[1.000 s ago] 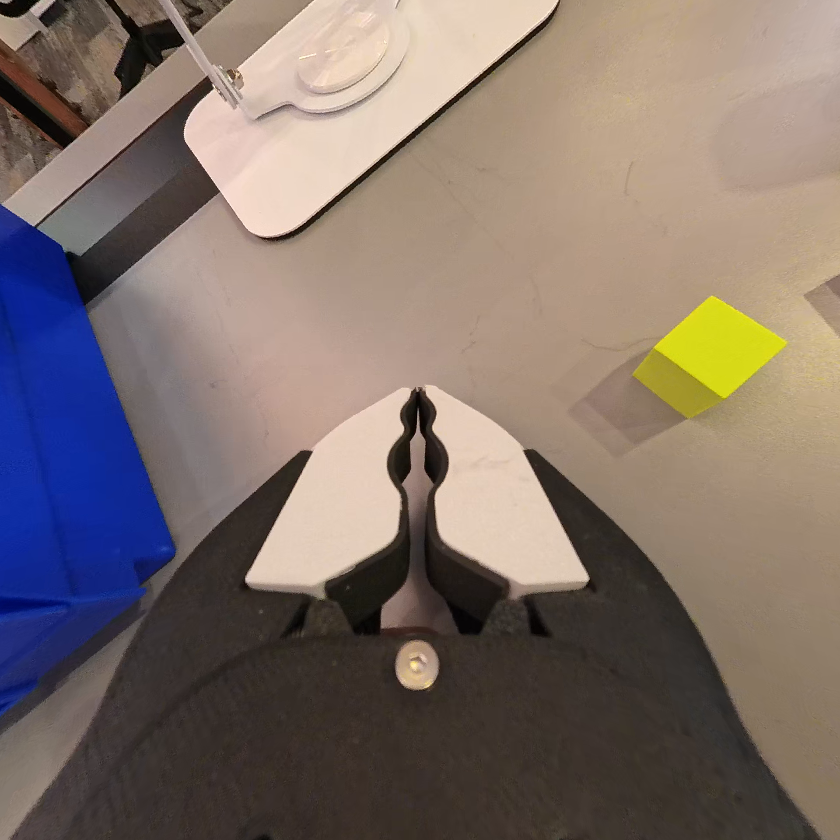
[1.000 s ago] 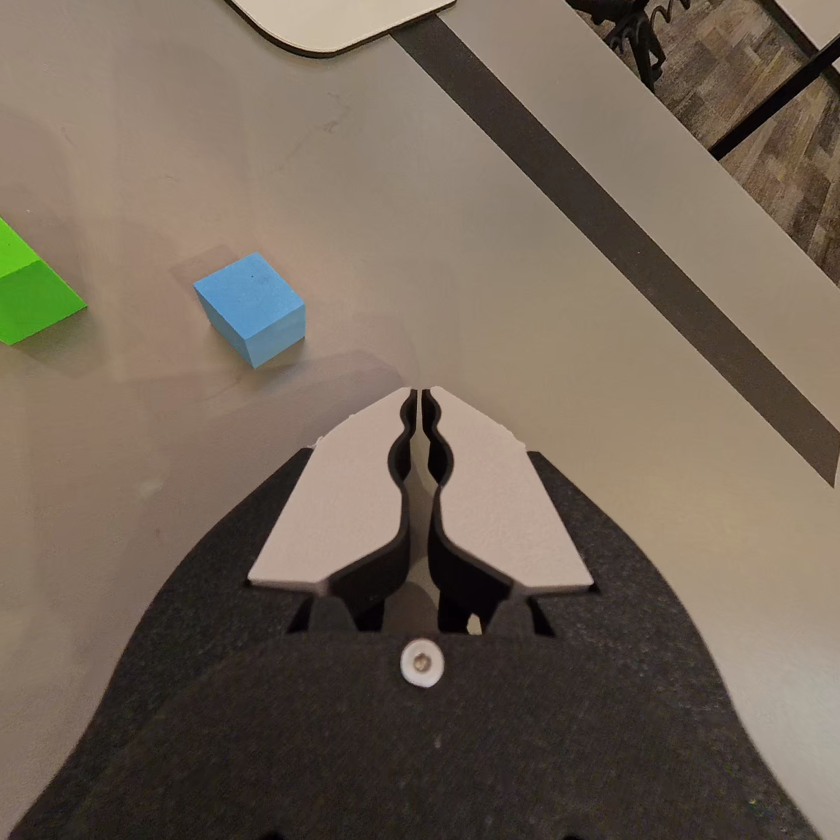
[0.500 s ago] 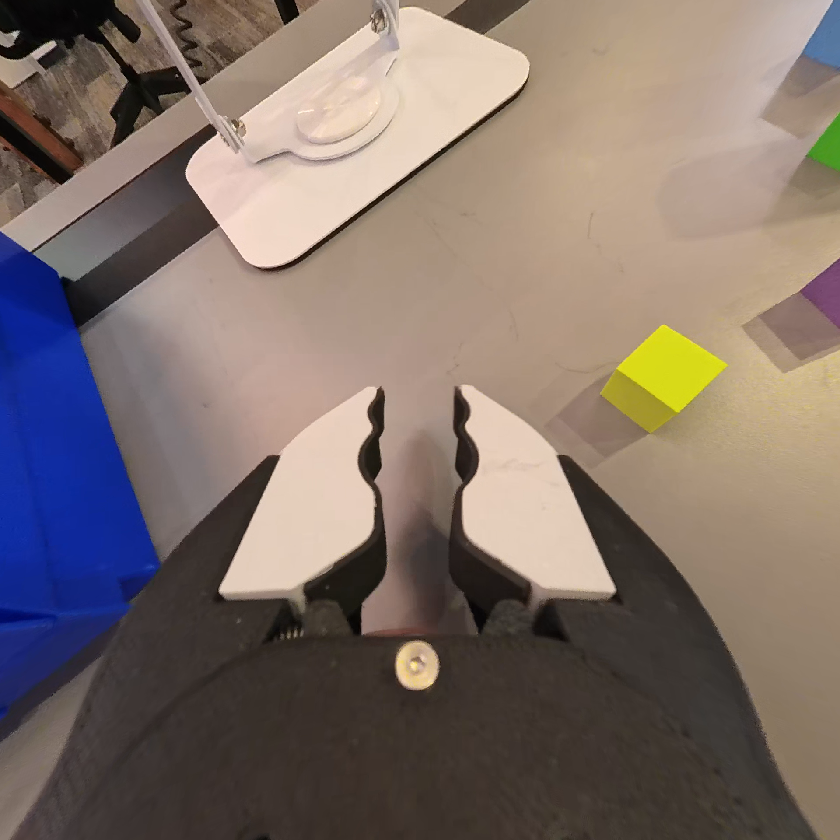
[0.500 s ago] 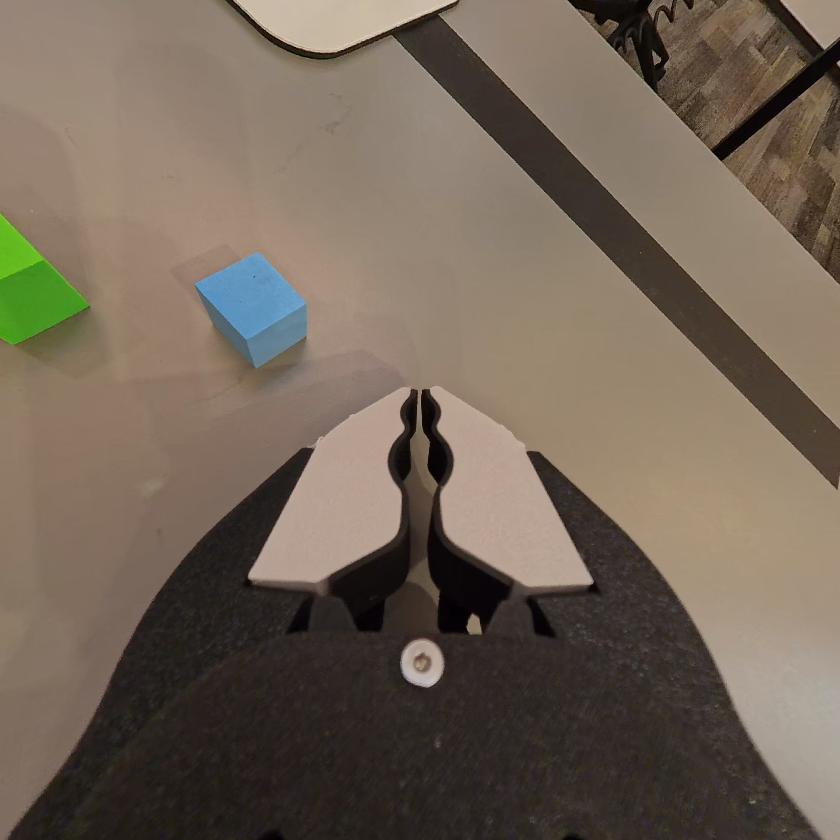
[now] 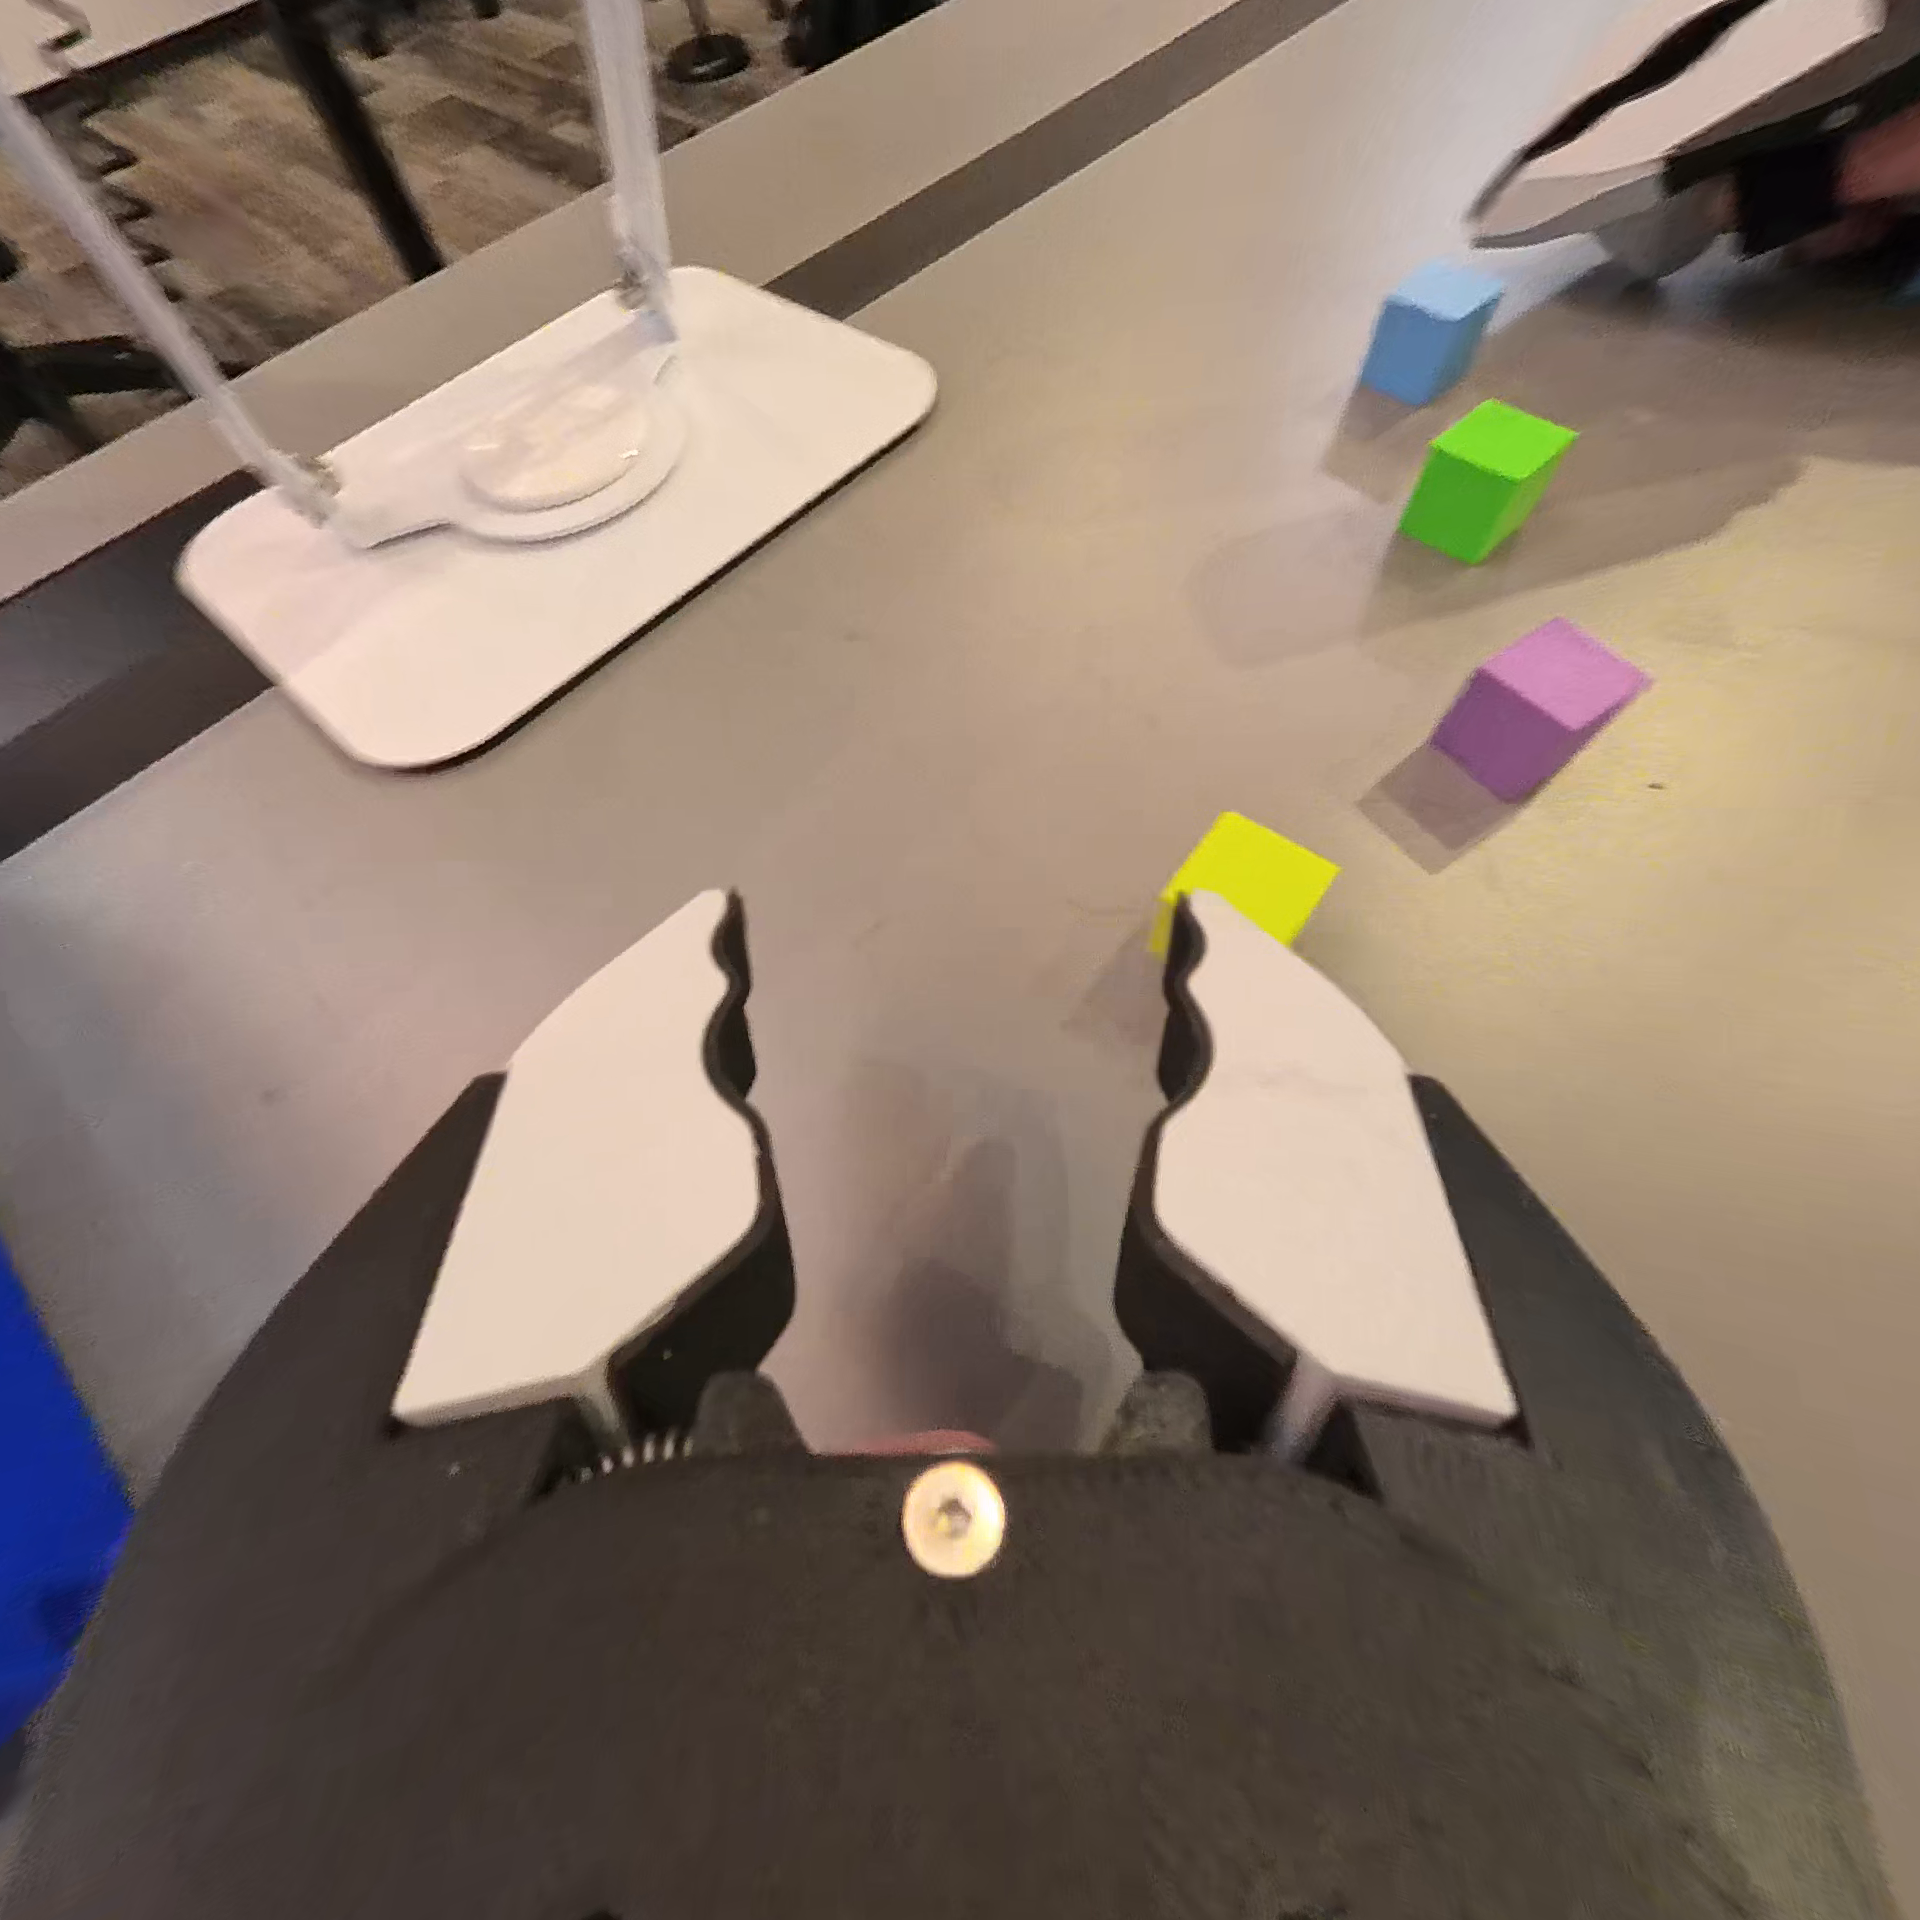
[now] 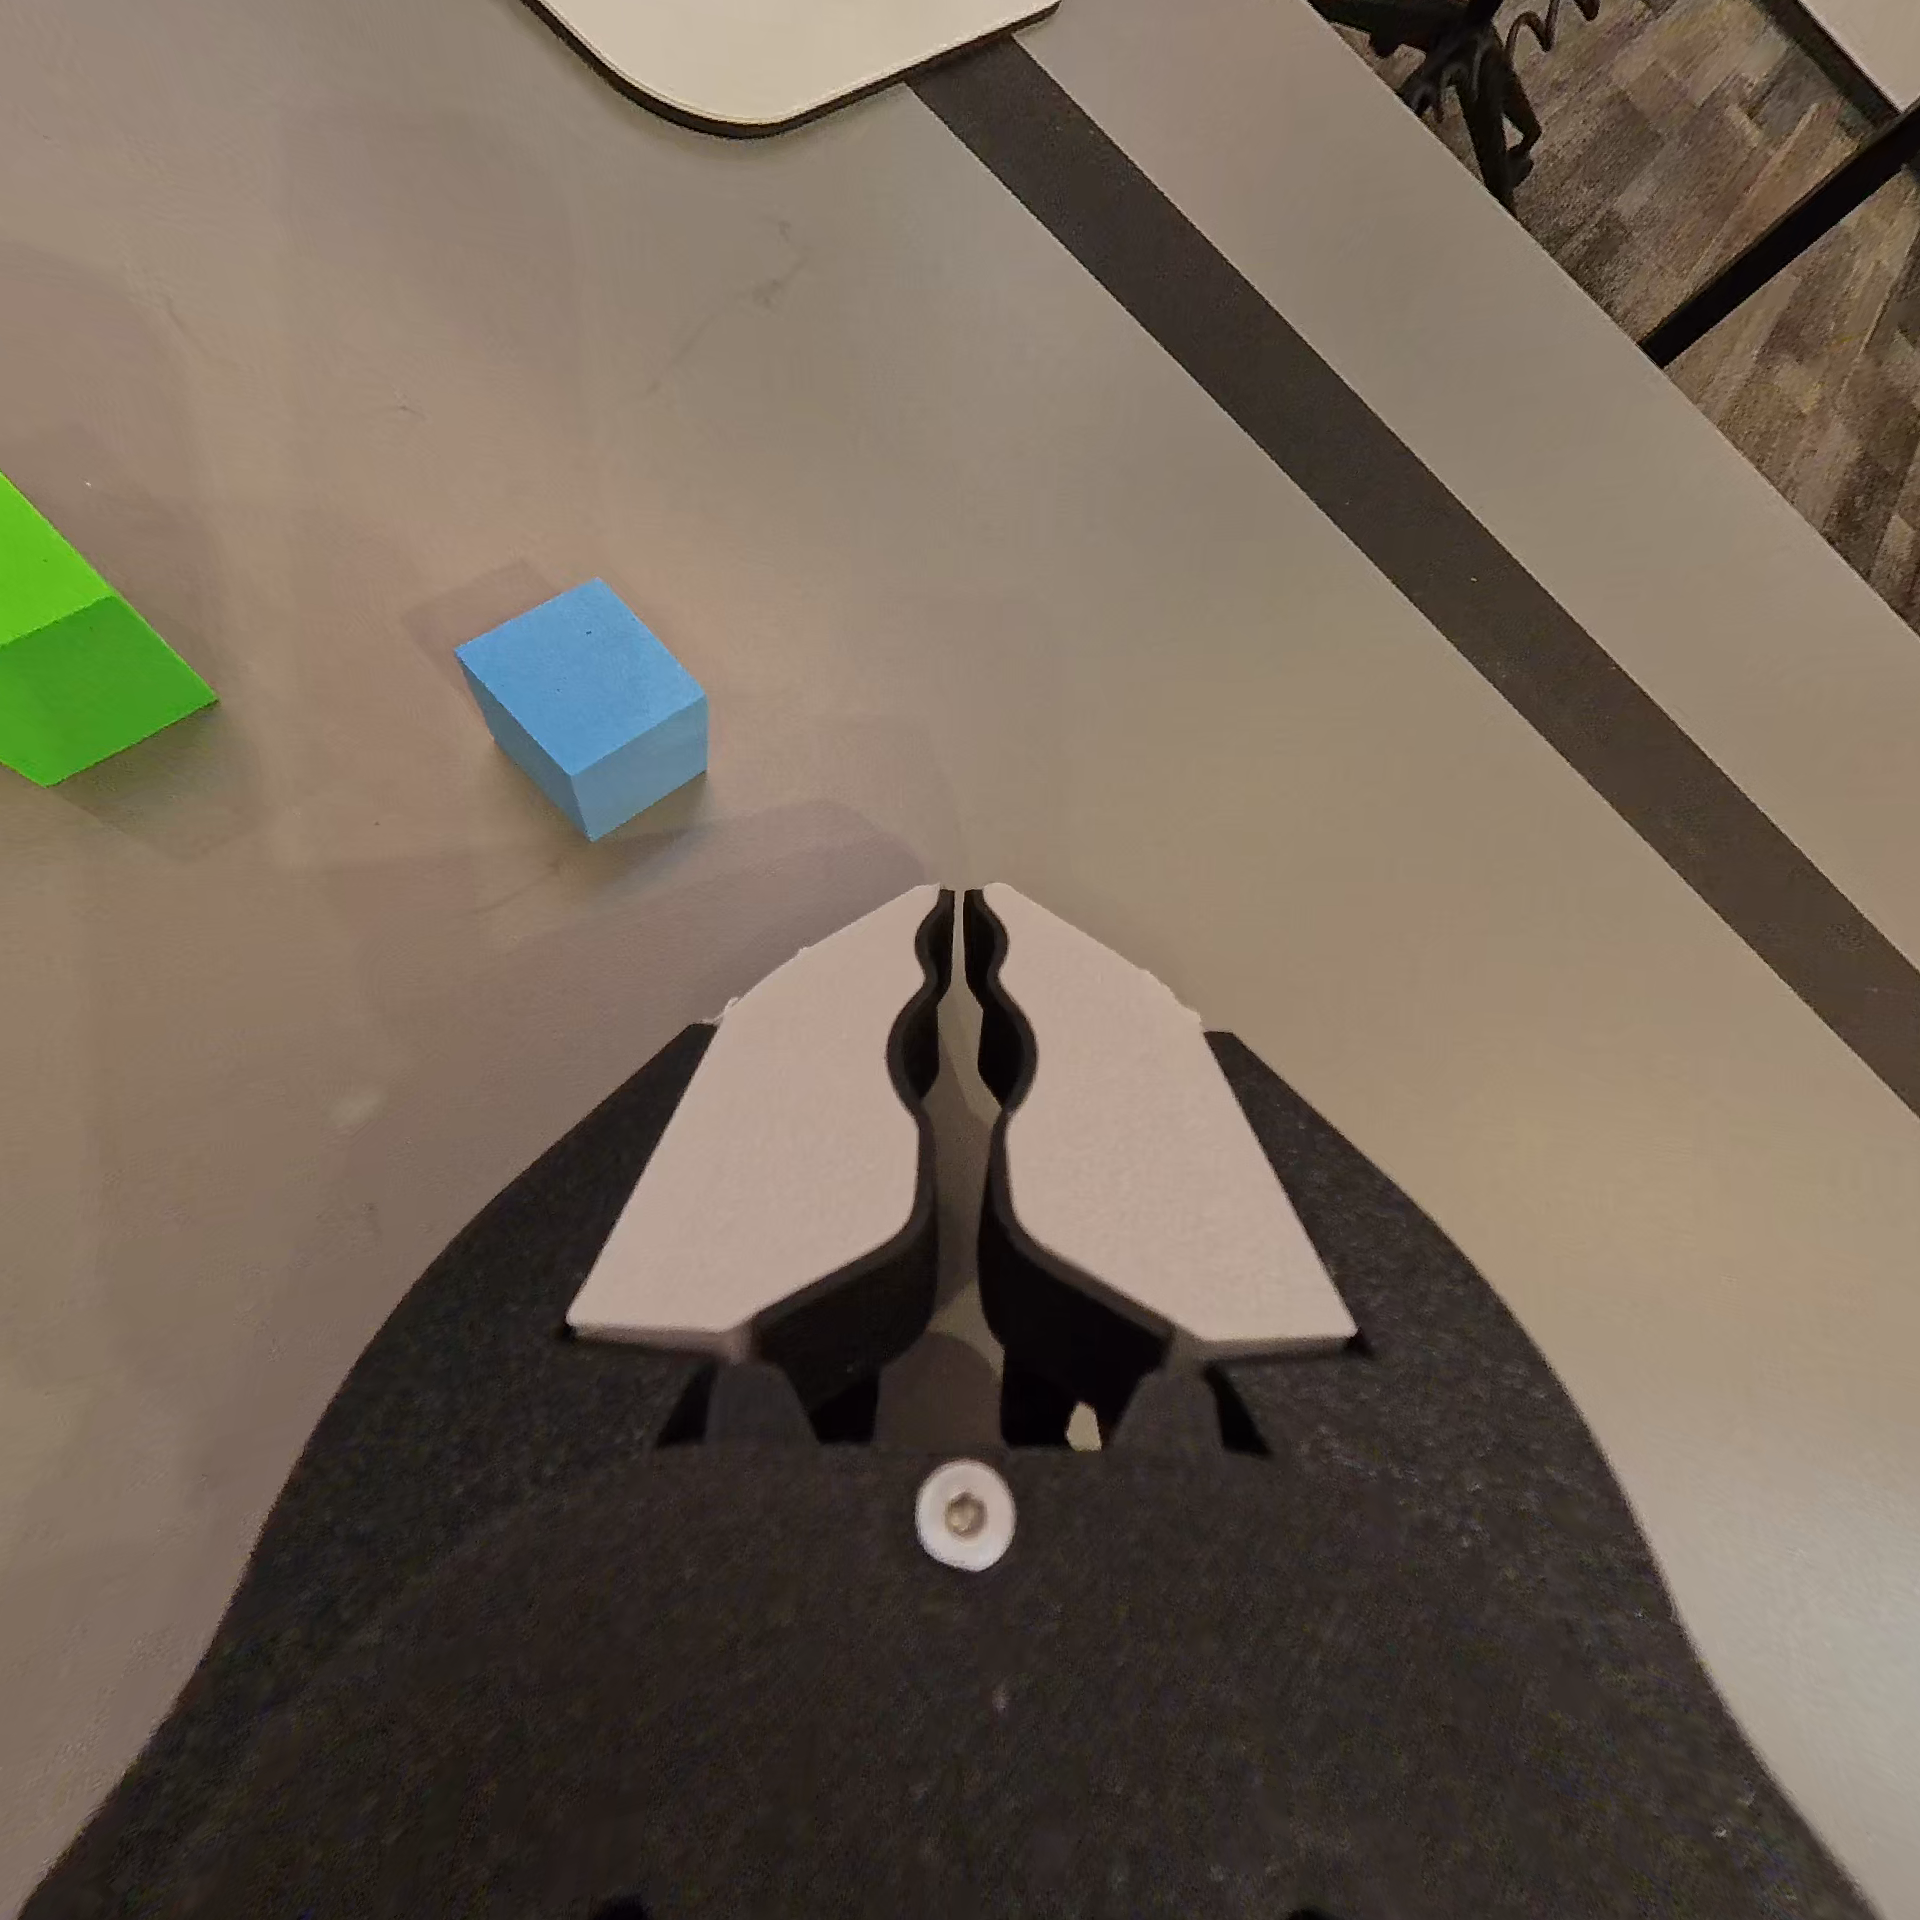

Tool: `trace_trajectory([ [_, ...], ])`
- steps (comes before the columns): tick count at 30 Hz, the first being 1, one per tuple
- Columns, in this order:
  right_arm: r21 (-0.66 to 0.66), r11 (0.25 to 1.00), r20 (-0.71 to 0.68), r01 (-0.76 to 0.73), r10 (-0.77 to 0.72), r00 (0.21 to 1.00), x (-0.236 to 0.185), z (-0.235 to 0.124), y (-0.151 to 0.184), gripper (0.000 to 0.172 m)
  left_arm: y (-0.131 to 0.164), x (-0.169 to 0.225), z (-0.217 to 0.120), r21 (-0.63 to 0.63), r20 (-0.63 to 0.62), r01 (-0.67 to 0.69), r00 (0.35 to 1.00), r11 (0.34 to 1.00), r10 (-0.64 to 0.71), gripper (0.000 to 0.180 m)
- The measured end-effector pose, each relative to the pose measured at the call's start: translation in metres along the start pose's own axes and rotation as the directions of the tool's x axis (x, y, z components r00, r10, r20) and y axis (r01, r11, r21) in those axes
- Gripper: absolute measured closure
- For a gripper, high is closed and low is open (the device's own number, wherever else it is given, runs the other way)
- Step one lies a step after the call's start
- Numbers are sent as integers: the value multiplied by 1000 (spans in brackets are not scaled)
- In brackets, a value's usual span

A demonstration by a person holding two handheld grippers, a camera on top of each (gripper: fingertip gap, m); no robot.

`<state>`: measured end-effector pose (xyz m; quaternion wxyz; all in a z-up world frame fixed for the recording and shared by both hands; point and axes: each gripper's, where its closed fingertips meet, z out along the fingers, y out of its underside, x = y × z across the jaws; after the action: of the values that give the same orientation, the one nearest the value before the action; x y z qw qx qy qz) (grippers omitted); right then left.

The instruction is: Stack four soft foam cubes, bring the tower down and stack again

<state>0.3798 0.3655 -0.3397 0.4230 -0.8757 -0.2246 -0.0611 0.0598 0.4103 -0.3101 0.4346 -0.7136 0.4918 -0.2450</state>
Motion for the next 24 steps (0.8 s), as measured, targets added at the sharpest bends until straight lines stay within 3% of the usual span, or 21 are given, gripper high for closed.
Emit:
trace_trajectory([
  [5,-1,1000,3,-2,2,1000,0,0,0,170,-10,39,-1,59,-189,-56,980,997,66,98],
  [10,-1,1000,5,-4,4,1000,0,0,0,170,13,65,12,-76,-247,-267,939,961,241,95],
  [13,0,1000,11,-5,5,1000,-1,1,-1,170,21,74,23,-150,-284,-318,921,936,267,96],
  [17,3,1000,13,4,-4,1000,-2,1,-2,170,22,78,29,-177,-339,-301,913,937,229,108],
  [21,2,1000,15,1,-1,1000,-2,1,-1,170,23,78,29,-193,-365,-273,912,942,189,152],
  [24,2,1000,17,-1,1,1000,-2,1,-1,170,23,79,28,-179,-353,-300,909,937,224,152],
])
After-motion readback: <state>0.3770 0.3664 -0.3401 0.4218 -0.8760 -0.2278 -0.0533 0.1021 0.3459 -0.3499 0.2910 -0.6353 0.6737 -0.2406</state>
